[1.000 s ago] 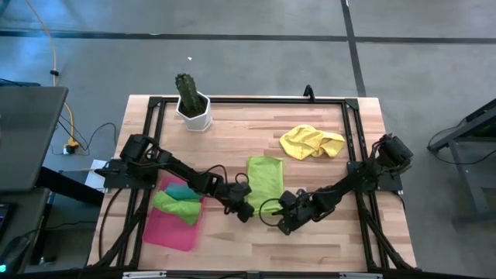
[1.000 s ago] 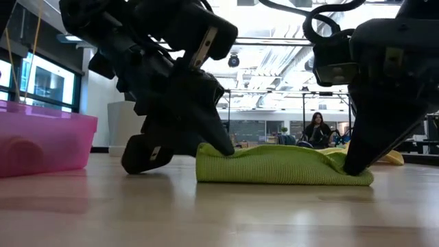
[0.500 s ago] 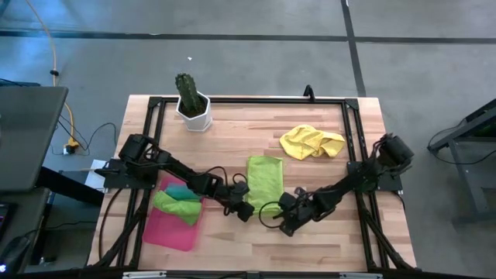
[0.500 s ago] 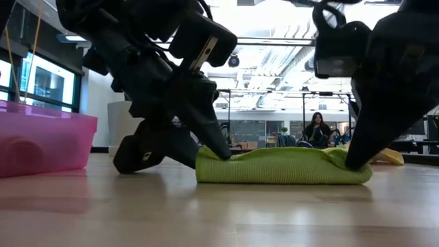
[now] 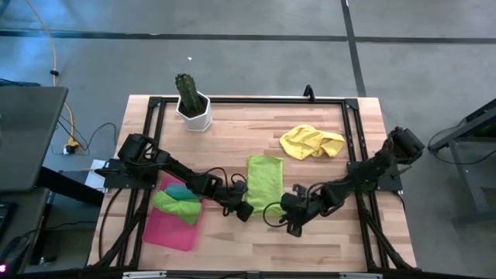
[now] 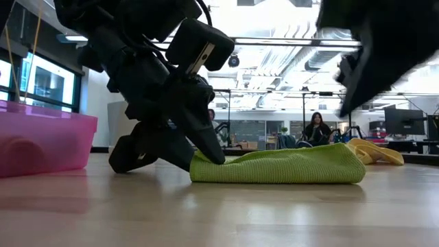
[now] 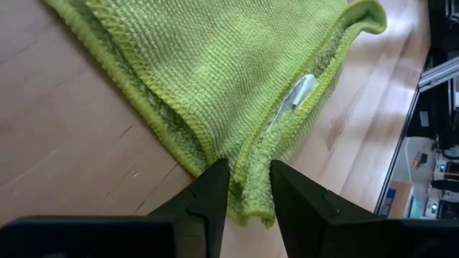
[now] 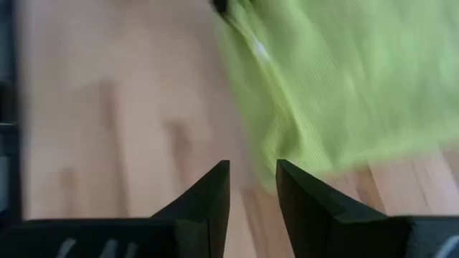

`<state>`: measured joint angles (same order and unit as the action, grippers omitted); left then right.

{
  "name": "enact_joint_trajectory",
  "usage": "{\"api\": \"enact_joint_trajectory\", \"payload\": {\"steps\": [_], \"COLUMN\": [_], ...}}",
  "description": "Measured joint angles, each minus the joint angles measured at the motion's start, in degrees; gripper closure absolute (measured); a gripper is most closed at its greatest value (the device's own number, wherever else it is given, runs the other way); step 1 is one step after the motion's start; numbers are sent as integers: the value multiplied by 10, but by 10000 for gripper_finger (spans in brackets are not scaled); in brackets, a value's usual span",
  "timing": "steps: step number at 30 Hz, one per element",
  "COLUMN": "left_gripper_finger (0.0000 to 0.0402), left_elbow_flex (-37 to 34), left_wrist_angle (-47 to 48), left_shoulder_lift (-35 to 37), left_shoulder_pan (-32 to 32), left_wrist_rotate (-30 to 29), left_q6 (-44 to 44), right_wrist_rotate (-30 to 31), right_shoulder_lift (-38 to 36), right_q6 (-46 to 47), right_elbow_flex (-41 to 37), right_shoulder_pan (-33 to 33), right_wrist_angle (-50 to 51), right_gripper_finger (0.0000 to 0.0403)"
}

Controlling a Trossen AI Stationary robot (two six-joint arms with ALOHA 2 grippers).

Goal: Roll microfiber towels into tight, uniform cylinder then place into a basket
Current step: Roll the light green towel

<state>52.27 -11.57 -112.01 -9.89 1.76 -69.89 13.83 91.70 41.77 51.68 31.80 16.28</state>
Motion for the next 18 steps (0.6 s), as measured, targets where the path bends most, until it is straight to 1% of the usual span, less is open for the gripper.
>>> {"api": "enact_joint_trajectory", "payload": {"steps": [4, 6, 8, 12, 15, 18], "left_gripper_finger": [302, 302, 302, 302, 302, 302], "left_elbow_flex": [0, 0, 0, 2, 3, 3], "left_wrist_angle": [0, 0, 0, 1, 3, 4], "left_shoulder_lift": [0, 0, 0, 0, 0, 0], "left_shoulder_pan": [0, 0, 0, 0, -2, -3], "left_wrist_rotate": [-3, -3, -4, -5, -8, -10], "left_q6": [7, 10, 12, 18, 28, 30], "right_wrist_rotate": [60, 68, 68, 71, 99, 95], "right_shoulder_lift": [3, 18, 37, 76, 91, 99], "right_q6": [-167, -234, -275, -292, -265, -247], "right_elbow_flex": [0, 1, 1, 1, 1, 1], "right_shoulder_pan": [14, 18, 17, 14, 8, 3], "right_wrist_angle": [-70, -96, -121, -131, -133, -135], "right_gripper_finger": [295, 295, 295, 295, 295, 295]}}
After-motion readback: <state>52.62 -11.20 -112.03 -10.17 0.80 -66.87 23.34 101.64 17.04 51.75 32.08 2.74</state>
